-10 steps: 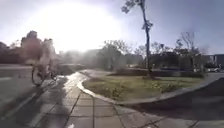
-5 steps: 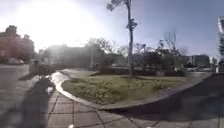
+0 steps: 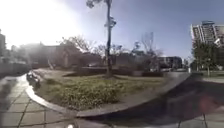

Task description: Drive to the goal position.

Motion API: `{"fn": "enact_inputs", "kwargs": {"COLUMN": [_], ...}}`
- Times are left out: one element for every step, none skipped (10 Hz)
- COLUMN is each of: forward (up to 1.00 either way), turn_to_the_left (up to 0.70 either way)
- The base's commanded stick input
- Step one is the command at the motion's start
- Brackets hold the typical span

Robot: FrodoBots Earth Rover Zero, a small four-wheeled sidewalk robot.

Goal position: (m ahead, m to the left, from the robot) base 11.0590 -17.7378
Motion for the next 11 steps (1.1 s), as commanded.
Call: {"fn": "enact_inputs", "kwargs": {"forward": [0.37, 0.37, 0.37, 0.37, 0.37, 0.37, 0.37, 0.37, 0.37, 0.37, 0.37], "turn_to_the_left": [-0.74, -0.74, -0.74, -0.74, -0.74, -0.74, -0.74, -0.74, -0.74, -0.74, -0.74]}}
